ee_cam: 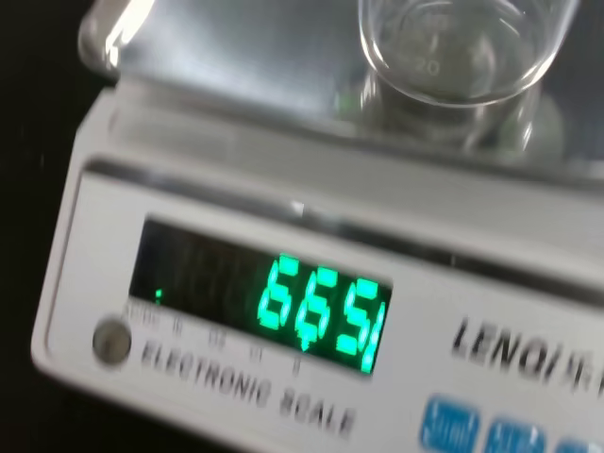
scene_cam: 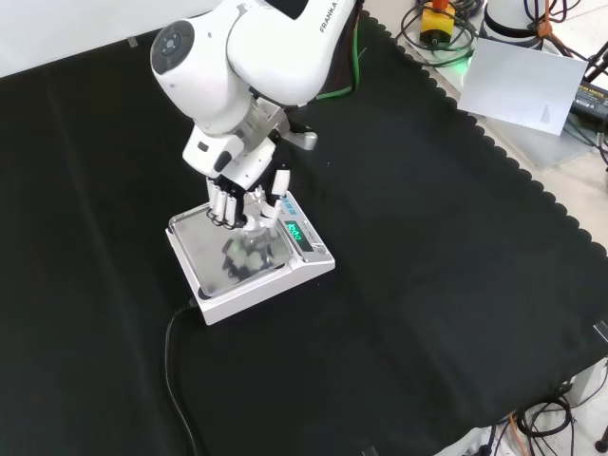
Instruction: Put the beaker on the electronic balance.
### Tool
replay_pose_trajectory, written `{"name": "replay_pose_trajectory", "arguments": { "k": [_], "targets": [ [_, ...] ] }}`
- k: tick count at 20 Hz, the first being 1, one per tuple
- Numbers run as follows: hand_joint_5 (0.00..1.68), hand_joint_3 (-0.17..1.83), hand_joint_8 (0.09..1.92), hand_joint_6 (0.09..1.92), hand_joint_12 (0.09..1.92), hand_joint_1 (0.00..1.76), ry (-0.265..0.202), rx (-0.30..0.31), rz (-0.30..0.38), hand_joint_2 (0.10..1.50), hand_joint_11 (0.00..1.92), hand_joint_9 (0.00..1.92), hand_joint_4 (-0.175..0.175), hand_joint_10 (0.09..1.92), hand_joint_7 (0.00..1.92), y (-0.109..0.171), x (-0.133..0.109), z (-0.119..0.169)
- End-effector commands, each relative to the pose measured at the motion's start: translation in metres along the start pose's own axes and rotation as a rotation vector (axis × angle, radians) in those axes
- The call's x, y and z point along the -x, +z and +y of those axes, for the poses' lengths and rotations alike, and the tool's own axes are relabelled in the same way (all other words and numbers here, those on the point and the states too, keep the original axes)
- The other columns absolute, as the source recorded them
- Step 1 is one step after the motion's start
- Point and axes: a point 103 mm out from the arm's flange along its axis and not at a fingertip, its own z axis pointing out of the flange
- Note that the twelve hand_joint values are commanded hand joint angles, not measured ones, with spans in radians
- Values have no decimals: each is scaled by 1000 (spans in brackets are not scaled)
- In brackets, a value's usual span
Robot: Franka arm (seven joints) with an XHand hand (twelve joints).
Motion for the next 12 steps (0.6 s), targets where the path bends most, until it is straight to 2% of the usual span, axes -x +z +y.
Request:
{"name": "replay_pose_trajectory", "arguments": {
  "k": [1,12],
  "targets": [
    [915,-175,1167,1133,1048,1496,9,35,-18,1175,1092,947,-175,1195,769,-30,0,14],
    [917,-175,1165,1129,1017,1500,5,-2,-17,1171,1081,965,-175,1201,779,-29,3,19]
  ]
}}
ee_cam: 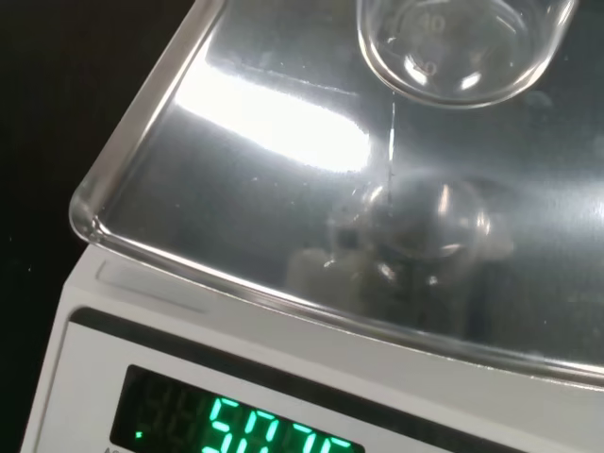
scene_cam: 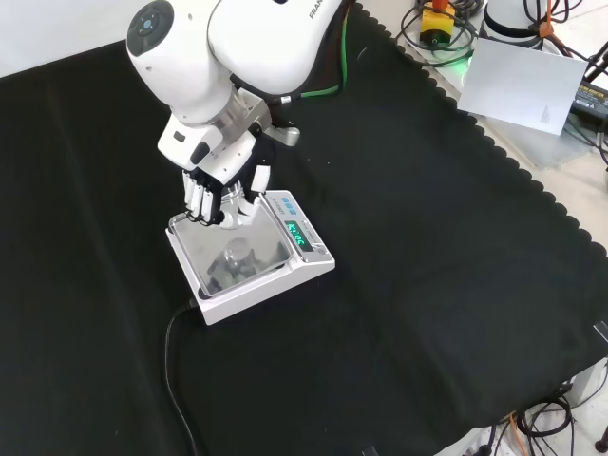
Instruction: Put the beaker on the electronic balance.
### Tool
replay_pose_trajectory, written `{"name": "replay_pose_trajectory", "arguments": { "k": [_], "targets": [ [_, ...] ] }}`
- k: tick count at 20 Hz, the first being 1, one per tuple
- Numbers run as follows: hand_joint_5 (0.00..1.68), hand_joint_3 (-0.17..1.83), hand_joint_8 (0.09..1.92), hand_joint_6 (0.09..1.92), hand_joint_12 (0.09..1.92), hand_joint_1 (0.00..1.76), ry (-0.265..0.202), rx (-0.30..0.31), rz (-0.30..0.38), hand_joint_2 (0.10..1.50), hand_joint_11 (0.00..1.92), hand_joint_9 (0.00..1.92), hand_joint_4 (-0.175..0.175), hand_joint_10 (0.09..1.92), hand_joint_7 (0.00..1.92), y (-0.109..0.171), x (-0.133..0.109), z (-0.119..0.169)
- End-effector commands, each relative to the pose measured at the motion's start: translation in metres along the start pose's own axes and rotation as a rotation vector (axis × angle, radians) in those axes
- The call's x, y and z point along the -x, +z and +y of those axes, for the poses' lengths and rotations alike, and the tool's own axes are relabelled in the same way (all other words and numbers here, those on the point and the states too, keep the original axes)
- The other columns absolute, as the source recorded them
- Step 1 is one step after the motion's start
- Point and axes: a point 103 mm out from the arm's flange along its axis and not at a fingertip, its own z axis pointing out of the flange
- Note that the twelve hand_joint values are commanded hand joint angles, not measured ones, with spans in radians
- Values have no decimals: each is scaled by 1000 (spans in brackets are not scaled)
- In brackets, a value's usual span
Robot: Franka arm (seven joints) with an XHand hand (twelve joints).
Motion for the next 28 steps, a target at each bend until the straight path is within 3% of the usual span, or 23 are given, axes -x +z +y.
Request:
{"name": "replay_pose_trajectory", "arguments": {
  "k": [1,28],
  "targets": [
    [917,-175,1164,1127,1016,1500,1,-31,9,1170,1081,967,-175,1200,781,7,3,2],
    [926,-175,1153,1116,1009,1501,5,-105,54,1167,1081,975,-175,1194,788,27,10,3]
  ]
}}
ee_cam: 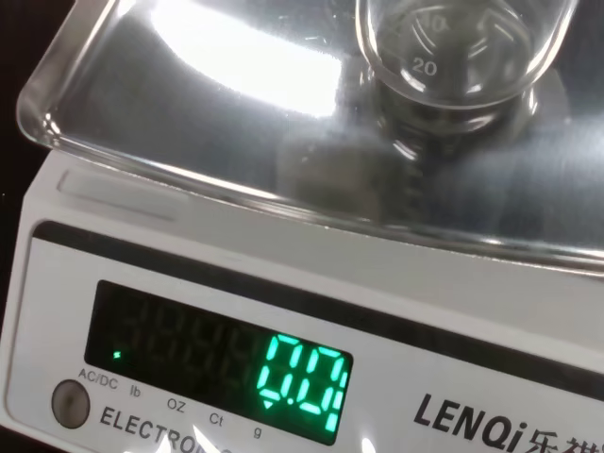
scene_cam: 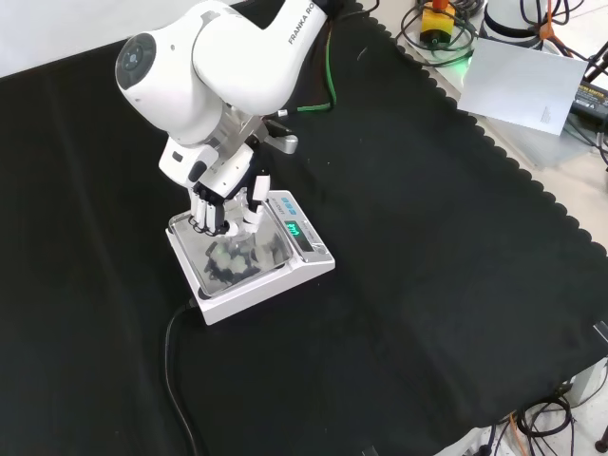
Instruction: Put the beaker on the electronic balance.
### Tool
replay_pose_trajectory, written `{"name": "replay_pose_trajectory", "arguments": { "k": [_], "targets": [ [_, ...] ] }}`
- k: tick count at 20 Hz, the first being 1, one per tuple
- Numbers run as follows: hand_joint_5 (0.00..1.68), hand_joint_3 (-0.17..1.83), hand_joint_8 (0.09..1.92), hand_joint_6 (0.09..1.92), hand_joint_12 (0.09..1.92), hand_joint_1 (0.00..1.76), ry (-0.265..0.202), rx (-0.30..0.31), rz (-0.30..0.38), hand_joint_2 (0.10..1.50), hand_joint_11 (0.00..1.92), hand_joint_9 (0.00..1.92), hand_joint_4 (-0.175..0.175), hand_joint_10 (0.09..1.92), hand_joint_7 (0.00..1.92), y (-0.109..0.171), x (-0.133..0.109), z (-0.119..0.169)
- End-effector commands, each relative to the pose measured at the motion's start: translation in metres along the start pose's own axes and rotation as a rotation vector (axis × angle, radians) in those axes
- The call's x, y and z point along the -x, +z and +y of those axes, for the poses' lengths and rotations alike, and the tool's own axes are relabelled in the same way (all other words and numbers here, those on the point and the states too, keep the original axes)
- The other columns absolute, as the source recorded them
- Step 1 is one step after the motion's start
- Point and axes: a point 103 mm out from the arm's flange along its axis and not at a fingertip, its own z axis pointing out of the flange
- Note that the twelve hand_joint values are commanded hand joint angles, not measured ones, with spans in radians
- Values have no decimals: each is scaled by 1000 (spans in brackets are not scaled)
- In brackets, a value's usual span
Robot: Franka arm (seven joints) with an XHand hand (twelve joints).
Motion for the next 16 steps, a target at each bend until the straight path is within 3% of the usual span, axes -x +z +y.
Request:
{"name": "replay_pose_trajectory", "arguments": {
  "k": [1,4,7,10,14,16],
  "targets": [
    [925,-175,1157,1118,1007,1501,-8,-10,18,1167,1083,972,-175,1191,786,-1,1,-1],
    [850,-47,1221,1199,1038,1390,-21,-18,18,1166,1003,934,-175,1199,742,-5,0,-3],
    [934,-33,1126,1081,975,1199,-39,-67,33,1141,1059,906,-175,1033,713,-4,-1,-2],
    [856,-129,976,1012,922,1212,-39,-78,32,1078,1185,914,-175,788,659,-3,-1,-2],
    [772,-173,923,979,916,1212,-42,-96,23,1027,1192,883,-172,712,622,-2,0,-2],
    [732,-175,913,961,955,1174,-45,-104,20,984,1150,841,-155,714,587,-2,0,-3]
  ]
}}
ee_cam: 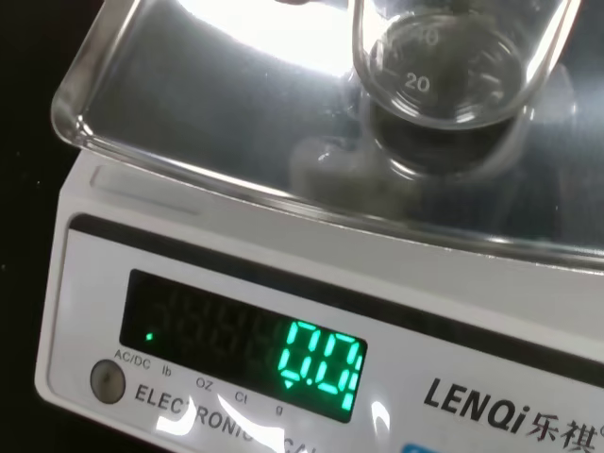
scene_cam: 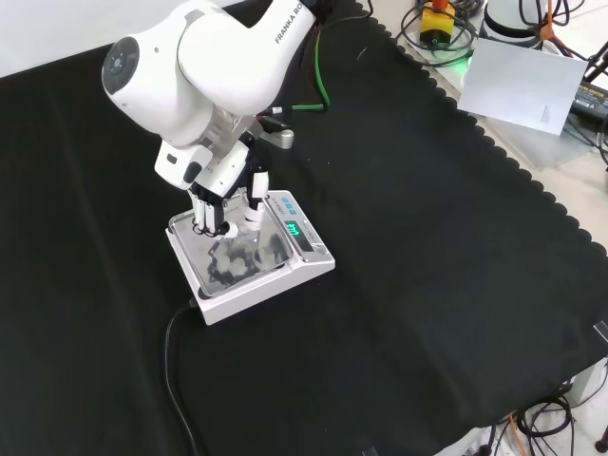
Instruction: Put the beaker on the electronic balance.
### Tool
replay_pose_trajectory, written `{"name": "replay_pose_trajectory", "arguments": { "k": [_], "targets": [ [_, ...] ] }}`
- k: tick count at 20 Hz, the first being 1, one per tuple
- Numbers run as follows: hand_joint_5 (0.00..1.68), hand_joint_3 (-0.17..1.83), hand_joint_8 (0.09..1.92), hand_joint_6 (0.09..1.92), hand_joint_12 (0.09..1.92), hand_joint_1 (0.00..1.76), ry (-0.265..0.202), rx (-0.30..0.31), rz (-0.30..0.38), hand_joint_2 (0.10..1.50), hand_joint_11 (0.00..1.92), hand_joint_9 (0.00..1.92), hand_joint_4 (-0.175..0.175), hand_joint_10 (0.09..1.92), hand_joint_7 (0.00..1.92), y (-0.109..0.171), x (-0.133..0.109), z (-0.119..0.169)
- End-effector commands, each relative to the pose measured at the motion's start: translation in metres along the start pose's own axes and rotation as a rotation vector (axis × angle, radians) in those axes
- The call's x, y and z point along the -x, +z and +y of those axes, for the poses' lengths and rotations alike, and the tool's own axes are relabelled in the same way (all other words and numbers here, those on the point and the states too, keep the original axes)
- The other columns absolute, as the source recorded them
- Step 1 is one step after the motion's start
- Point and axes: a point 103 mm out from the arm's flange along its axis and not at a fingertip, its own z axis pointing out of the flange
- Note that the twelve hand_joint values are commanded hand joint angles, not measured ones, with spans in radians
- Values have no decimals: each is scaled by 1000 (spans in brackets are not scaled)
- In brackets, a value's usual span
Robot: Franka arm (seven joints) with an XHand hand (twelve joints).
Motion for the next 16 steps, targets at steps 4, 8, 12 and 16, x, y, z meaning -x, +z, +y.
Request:
{"name": "replay_pose_trajectory", "arguments": {
  "k": [4,8,12,16],
  "targets": [
    [597,-175,906,960,1048,1106,-21,-57,-14,922,1043,712,-116,762,503,4,-1,-3],
    [314,-175,874,824,1218,1019,-26,-79,-20,854,772,421,-68,831,325,2,-1,-6],
    [199,-175,820,590,1402,945,-29,-66,-26,817,351,44,-34,809,108,-5,-2,-13],
    [209,-175,779,495,1484,925,-27,-27,-63,814,166,1,-30,673,53,-23,-2,-32]
  ]
}}
